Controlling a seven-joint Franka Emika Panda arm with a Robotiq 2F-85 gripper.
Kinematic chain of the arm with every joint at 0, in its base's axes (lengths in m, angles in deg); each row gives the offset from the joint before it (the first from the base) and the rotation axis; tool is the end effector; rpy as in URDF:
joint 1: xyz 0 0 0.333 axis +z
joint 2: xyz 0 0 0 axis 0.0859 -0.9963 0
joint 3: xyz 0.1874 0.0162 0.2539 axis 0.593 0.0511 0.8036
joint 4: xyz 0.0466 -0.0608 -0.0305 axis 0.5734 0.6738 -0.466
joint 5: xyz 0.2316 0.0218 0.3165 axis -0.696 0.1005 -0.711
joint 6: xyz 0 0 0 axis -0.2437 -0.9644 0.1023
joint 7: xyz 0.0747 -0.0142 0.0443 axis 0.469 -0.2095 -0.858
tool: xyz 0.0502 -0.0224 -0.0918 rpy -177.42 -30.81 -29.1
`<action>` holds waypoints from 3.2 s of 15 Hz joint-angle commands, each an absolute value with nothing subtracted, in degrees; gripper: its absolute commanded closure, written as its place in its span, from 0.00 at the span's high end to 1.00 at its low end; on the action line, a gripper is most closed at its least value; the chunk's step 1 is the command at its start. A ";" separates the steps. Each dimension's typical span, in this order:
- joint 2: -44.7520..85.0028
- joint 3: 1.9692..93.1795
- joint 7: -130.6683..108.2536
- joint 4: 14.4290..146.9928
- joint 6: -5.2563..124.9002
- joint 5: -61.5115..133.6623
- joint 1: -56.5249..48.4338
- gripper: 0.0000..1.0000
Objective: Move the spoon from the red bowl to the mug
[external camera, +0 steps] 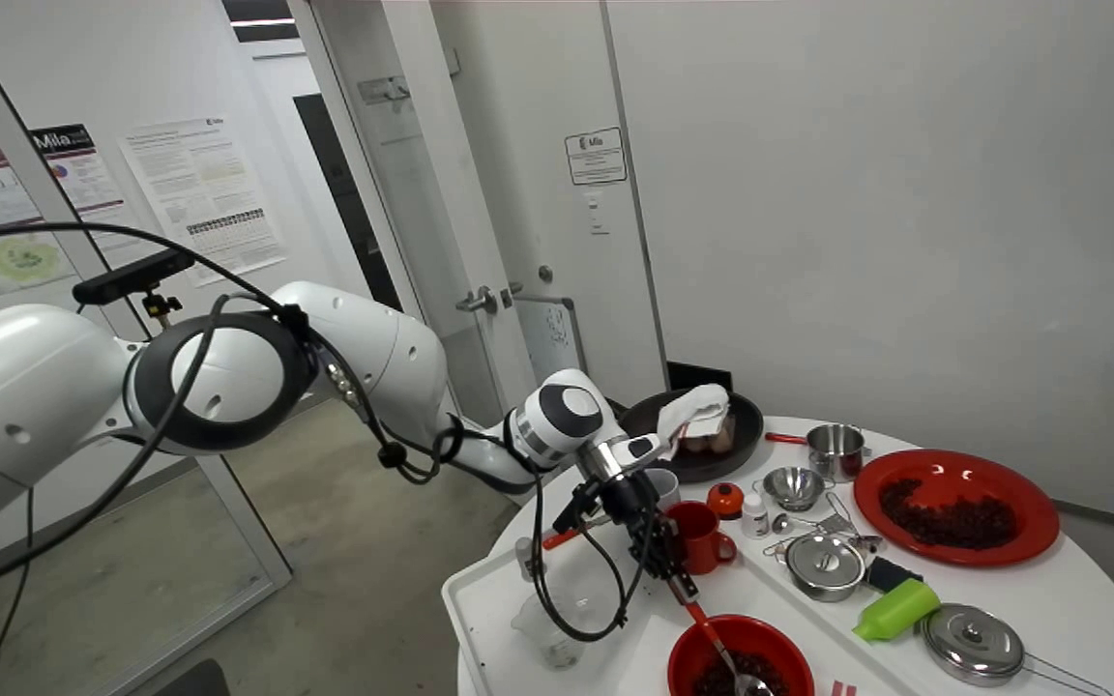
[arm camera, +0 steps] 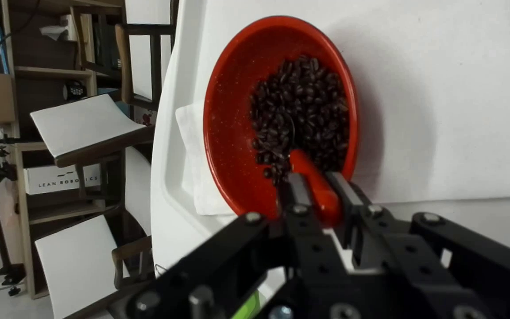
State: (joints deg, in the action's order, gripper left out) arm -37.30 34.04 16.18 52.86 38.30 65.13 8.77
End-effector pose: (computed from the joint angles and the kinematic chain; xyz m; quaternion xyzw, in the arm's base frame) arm 0.7002 -0.0261 0.0143 0.9037 -0.0557 -0.0874 0.4154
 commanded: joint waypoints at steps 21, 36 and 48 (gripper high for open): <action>-17.51 34.17 21.35 70.35 47.21 65.33 9.63 0.08; -11.28 37.11 19.19 77.64 49.74 60.24 4.84 0.09; -8.96 37.54 18.22 80.52 53.32 58.89 4.44 0.09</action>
State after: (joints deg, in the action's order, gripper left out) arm -11.39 38.31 18.28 77.64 52.25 59.09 3.64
